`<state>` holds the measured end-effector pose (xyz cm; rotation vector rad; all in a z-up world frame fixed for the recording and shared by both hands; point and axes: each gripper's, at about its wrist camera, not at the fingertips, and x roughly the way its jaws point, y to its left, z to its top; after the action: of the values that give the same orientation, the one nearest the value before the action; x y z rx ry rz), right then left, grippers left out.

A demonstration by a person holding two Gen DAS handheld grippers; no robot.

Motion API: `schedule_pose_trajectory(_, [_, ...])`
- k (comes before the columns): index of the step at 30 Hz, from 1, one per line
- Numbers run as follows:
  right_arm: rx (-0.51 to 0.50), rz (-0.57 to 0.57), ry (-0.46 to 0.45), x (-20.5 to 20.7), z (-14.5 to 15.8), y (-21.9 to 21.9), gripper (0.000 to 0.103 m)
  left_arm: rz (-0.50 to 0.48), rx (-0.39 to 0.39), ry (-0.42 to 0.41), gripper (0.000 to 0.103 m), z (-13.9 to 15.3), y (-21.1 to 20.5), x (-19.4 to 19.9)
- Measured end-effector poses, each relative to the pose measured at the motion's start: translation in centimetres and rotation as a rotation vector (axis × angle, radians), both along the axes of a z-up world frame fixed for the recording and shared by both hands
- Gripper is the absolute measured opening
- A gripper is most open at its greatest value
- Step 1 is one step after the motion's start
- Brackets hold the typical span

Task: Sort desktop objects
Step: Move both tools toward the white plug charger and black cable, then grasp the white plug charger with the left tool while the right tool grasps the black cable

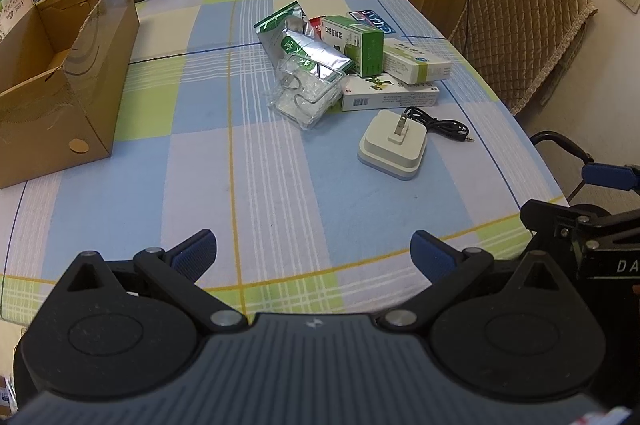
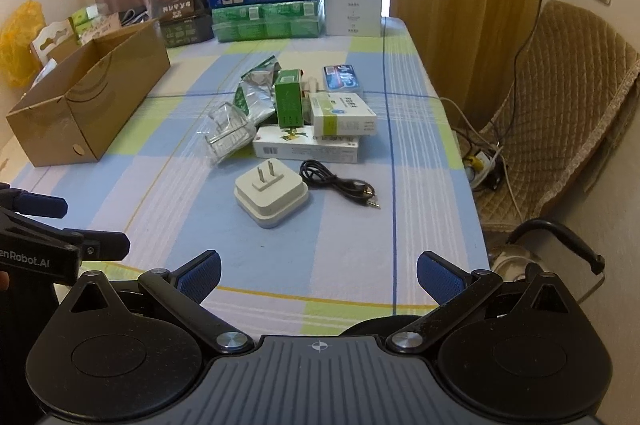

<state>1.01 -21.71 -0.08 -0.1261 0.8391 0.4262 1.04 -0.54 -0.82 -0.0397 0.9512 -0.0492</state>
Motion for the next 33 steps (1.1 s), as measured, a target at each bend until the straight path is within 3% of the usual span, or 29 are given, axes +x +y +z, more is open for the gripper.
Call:
schedule_pose_trajectory(5, [-0.012,0.056,-0.003,1.4,0.4,-0.2,0.101,-0.02,0.001,0.003,0.101,-0.2,-0.2,0.6])
schedule_pose_trajectory(10, [-0.107,0.179,-0.04,3.4,1.4,0.3,0.101,-0.066,0.008,0.003,0.101,-0.3,-0.5,1.8])
schedule_pose_trajectory(15, [-0.164,0.311,-0.03,6.5,1.4,0.3,0.101,-0.178,0.039,-0.006,0.1,-0.3,-1.4,4.1])
schedule_pose_trajectory(19, [-0.212,0.401,-0.009,9.1,0.7,0.6,0.101,-0.287,0.051,-0.001,0.09,-0.9,-2.3,6.6])
schedule_pose_trajectory(21, [-0.226,0.453,0.004,10.3,0.2,0.9,0.097,-0.344,0.061,-0.001,0.088,-1.3,-3.1,7.8])
schedule_pose_trajectory(26, [-0.229,0.587,0.087,12.9,-2.3,2.3,0.073,-0.451,0.024,-0.008,0.081,-3.0,-4.6,10.6])
schedule_pose_trajectory(33, [-0.301,0.705,0.131,15.6,-5.9,3.8,0.056,-0.532,0.029,0.032,0.075,-5.7,-6.3,13.3])
